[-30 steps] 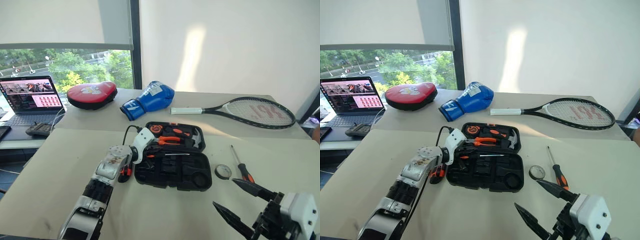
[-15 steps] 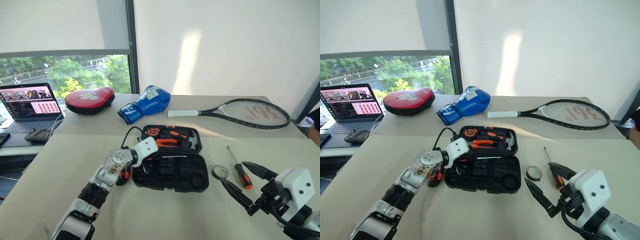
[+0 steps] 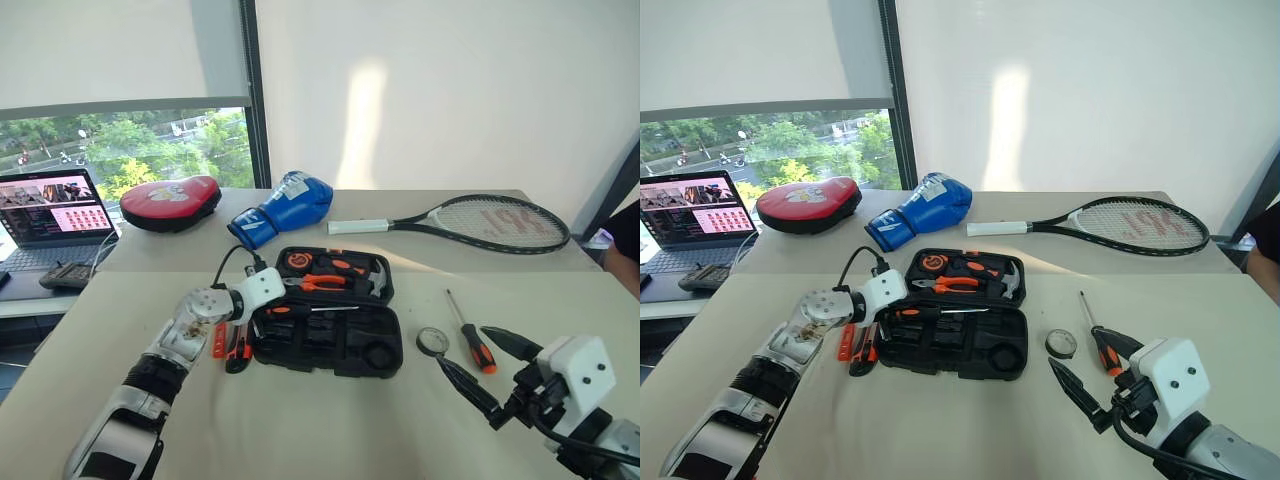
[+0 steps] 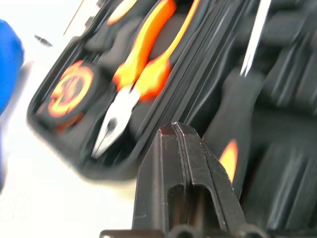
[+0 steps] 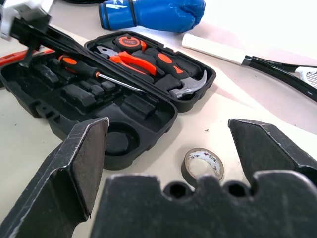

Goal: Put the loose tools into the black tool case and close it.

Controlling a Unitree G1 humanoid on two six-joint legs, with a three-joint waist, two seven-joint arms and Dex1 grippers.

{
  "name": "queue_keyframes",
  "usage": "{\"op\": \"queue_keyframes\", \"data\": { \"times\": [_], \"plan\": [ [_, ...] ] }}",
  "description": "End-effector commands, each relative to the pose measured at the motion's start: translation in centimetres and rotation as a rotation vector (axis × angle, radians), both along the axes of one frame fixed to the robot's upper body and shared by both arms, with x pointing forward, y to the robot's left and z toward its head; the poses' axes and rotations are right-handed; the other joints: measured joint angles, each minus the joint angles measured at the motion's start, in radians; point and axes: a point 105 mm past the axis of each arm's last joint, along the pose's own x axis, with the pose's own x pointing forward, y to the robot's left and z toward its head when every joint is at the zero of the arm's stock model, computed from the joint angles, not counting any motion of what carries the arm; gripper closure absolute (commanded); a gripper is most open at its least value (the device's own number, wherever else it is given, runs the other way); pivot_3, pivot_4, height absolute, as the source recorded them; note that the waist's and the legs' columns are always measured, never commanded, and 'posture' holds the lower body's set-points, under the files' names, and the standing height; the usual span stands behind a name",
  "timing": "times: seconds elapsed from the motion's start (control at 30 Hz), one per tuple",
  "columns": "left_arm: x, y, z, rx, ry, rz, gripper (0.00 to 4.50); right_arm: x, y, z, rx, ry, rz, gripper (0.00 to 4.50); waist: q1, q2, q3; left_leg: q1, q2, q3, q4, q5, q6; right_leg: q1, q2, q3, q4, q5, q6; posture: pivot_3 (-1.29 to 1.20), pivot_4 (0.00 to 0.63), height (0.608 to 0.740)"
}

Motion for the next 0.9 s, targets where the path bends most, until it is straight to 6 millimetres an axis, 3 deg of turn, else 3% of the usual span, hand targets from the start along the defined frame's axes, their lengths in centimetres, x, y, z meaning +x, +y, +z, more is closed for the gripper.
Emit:
{"op": "queue_keyframes", "data": {
  "times": [0.03, 0.2, 0.3, 0.47, 0.67, 0.9],
  "plan": [
    [-0.1, 3.1, -2.5, 0.015, 0.102, 0.099, 4.48, 0.0, 0.0, 0.4, -0.012, -0.024, -0.004, 0.0, -0.001, 0.0, 0.0, 0.0, 0.0, 0.0, 0.0, 0.0, 0.0, 0.0, 0.0, 0.0, 0.0, 0.0, 0.0, 0.0, 0.15, 0.74],
    [-0.8, -0.2, 4.2, -0.511, 0.136, -0.033, 4.48, 0.2, 0.0, 0.4, -0.017, -0.028, 0.002, 0.0, 0.0, -0.001, 0.004, -0.002, 0.002, 0.0, -0.001, 0.001, -0.001, -0.003, 0.0, -0.001, 0.0, 0.0, 0.0, 0.0, 0.15, 0.74],
    [-1.4, -1.3, 5.4, -0.602, 0.218, -0.065, 4.48, 0.4, 0.1, 0.4, -0.013, -0.032, 0.01, 0.0, 0.007, -0.004, 0.006, -0.014, 0.001, -0.001, 0.0, 0.002, -0.003, -0.012, 0.0, -0.003, 0.001, 0.007, -0.001, 0.0, 0.15, 0.74],
    [-2.2, -4.7, 5.3, -0.616, 0.275, -0.098, 4.48, 0.7, 0.2, 0.6, -0.013, -0.04, 0.017, 0.0, 0.012, -0.004, 0.006, -0.02, -0.005, -0.001, 0.001, 0.004, -0.006, -0.016, 0.004, -0.003, -0.001, 0.008, 0.001, 0.0, 0.15, 0.74],
    [-2.7, -7.1, 3.5, -0.535, 0.306, -0.111, 4.48, 0.8, 0.2, 0.8, -0.017, -0.046, 0.017, 0.0, 0.013, -0.004, 0.007, -0.021, -0.007, -0.001, 0.002, -0.003, 0.005, -0.014, 0.003, -0.002, -0.004, 0.008, 0.004, 0.0, 0.15, 0.74],
    [-2.5, -6.0, 0.7, -0.372, 0.322, -0.052, 4.48, 0.5, 0.4, 0.8, -0.01, -0.043, 0.011, 0.0, 0.011, -0.004, 0.007, -0.02, -0.006, -0.001, 0.002, -0.002, 0.004, -0.015, 0.003, -0.002, -0.002, 0.008, 0.004, 0.0, 0.15, 0.74]
  ]
}}
